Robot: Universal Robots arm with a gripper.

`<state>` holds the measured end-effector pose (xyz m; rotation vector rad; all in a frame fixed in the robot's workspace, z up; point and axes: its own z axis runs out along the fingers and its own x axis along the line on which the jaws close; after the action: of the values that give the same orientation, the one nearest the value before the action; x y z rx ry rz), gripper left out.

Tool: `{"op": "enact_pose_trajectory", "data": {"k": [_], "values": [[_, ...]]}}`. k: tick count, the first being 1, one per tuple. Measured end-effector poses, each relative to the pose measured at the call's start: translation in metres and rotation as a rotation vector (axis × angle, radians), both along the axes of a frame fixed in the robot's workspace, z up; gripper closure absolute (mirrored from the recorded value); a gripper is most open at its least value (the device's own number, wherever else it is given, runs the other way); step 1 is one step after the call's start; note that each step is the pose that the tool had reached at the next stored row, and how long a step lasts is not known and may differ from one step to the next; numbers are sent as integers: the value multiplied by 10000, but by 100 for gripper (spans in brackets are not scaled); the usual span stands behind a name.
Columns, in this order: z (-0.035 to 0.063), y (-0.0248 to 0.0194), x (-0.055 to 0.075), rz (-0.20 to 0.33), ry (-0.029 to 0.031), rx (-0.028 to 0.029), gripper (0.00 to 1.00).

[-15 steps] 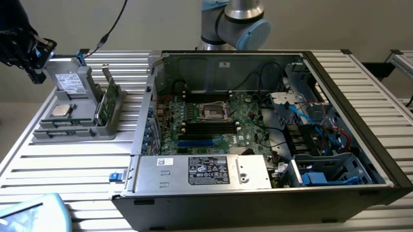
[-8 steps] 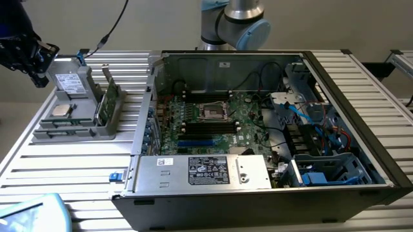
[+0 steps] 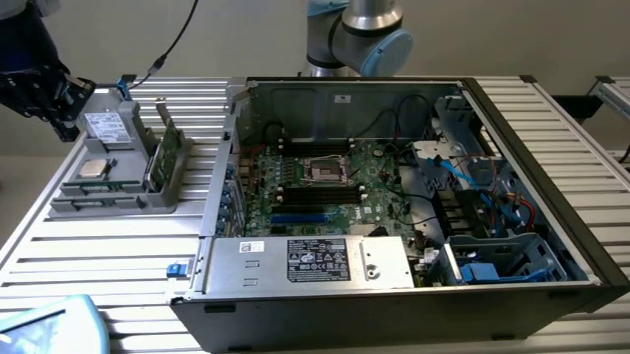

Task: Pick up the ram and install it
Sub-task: 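Pick up the ram and move it above insertion slot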

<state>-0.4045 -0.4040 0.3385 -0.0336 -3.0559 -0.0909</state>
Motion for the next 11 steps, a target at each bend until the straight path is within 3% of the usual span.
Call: {"op": "enact_pose_trajectory", "data": {"k": [11], "values": [[-165, 0, 2, 4, 20, -1, 89]]}}
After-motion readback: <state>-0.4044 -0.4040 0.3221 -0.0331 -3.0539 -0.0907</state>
